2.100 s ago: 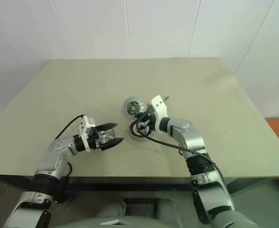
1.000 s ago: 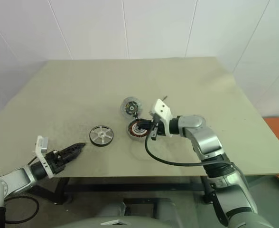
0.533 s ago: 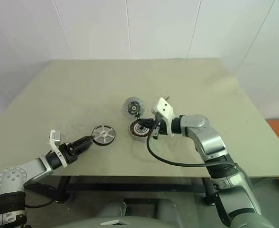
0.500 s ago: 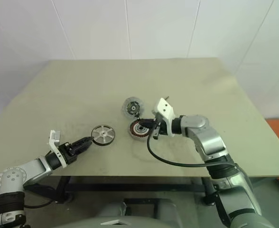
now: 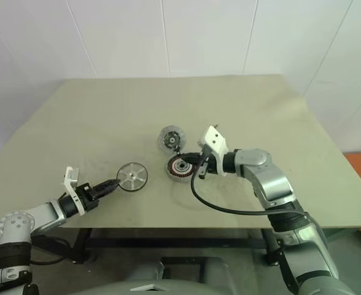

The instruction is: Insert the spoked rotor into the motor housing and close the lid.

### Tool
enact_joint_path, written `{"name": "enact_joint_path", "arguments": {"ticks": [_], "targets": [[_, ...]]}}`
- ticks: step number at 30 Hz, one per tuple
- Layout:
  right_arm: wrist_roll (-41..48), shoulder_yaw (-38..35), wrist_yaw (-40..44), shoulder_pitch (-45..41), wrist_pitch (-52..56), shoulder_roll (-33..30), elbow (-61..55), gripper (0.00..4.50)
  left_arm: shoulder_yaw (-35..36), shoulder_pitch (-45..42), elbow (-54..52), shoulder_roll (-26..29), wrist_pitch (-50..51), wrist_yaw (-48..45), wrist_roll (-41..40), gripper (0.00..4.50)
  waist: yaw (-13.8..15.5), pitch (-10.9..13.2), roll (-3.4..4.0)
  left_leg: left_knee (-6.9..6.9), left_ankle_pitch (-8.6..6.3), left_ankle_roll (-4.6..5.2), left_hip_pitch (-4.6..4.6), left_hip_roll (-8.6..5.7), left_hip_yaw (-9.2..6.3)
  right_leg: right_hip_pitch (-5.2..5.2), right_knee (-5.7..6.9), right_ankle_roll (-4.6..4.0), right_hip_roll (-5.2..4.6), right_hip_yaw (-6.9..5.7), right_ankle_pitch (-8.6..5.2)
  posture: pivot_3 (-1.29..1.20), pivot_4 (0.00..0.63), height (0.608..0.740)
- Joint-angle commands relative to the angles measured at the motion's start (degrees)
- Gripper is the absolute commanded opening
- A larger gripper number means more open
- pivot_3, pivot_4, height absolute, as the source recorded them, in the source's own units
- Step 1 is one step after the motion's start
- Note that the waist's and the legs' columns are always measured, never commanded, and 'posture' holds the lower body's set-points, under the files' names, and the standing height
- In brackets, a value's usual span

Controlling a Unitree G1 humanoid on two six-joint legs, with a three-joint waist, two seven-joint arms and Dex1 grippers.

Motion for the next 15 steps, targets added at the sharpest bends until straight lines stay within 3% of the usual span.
{"name": "enact_joint_path", "arguments": {"ticks": [1, 8, 15], "targets": [[1.04, -1.46, 0.14, -0.51, -0.24, 0.07, -0.54, 0.0, 3.89, -2.53, 0.88, -0.91, 2.13, 0.76, -4.12, 0.37, 0.01, 0.03, -0.05, -0.01, 0.0, 0.0, -0.02, 0.0, 0.0, -0.02, -0.02, 0.0, 0.0, 0.0, 0.0, 0.0, 0.0, 0.74], [2.35, -2.76, 1.31, 0.28, 0.81, -1.35, 0.14, 0.0, 6.91, -8.15, 0.42, -4.56, 5.49, 5.7, -10.1, 0.37, 0.01, 0.17, -0.4, -0.04, 0.0, 0.0, -0.13, -0.03, 0.0, -0.09, -0.11, 0.15, -0.05, 0.01, 0.09, 0.0, 0.0, 0.74], [2.93, -5.4, 0.97, 2.32, 1.82, -4.04, 0.32, 0.0, 2.18, -15.4, 4.01, -11.1, 7.23, 11.09, -7.93, 0.37, 0.04, 0.21, -0.5, -0.02, 0.0, 0.0, -0.13, -0.06, 0.02, -0.05, -0.15, 0.21, -0.06, 0.01, 0.12, 0.0, 0.0, 0.74]]}}
